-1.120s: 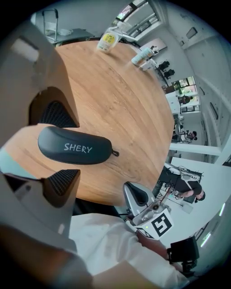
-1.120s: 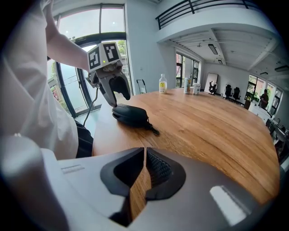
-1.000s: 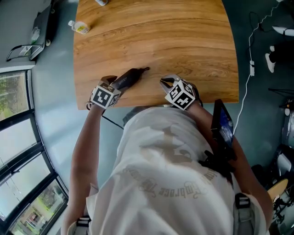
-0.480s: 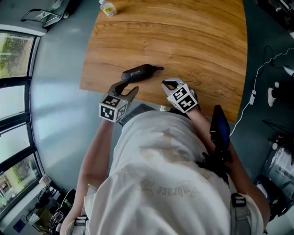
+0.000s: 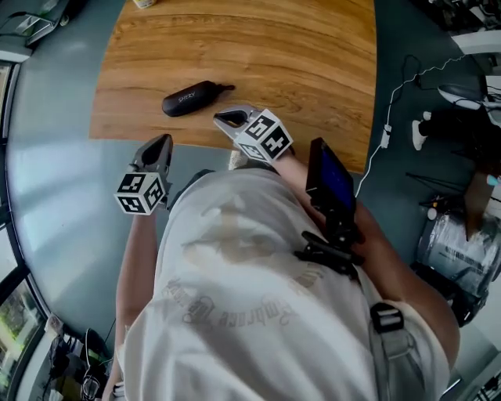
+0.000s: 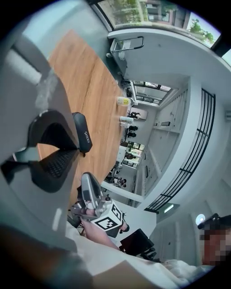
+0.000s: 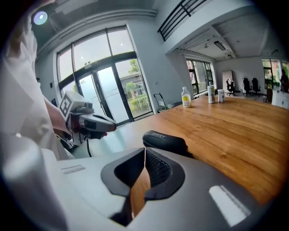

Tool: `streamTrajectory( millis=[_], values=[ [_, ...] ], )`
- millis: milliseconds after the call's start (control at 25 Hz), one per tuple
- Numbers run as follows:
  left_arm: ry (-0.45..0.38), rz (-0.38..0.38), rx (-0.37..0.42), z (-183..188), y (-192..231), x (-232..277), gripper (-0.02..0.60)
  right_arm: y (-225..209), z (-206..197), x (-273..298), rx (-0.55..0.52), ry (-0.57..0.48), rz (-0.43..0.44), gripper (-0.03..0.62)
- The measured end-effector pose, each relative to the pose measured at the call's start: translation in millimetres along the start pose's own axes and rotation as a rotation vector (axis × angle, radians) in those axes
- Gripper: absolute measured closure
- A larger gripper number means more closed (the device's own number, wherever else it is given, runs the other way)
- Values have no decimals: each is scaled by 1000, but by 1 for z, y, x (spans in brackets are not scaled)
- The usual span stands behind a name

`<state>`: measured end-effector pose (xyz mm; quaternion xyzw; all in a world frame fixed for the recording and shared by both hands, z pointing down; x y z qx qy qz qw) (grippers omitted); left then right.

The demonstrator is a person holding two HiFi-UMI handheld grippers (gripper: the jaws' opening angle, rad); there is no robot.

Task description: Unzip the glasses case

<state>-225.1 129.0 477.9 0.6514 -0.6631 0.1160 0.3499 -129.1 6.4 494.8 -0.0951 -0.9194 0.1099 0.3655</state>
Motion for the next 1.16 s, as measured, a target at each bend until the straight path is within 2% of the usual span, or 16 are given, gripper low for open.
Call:
streamTrajectory(
  millis=[120,240,480,720,960,1160],
  values=[
    [-8,3,-18,-7,4,-9,577,16,2,-3,67,-50,61,580],
    [-36,9,-47,-12,0,-18,577,32,1,-13,75,-81,87,585],
    [-81,0,-77,-27,-21,-29,577,48,-7,-35,96,-107,71,585],
    [-94,-17,-86,-51,-32,-37,577,67,-18,-41,47,-106,45,585],
    [-127,-16,-104,-62,-37,-48,577,78,-22,-46,112,-141,47,585],
    [-138,-15,-115,-70,-37,-52,577,82,-25,-44,96,-139,38,585]
  ],
)
Point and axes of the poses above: the fingertips, and each gripper's own axes: x forward along the fingers, y to its left, z out of its top, the point moved 3 cm from there along -x, backward along the fingers, and after that the axes turned 8 degrees about y, right-handed, at the moved point
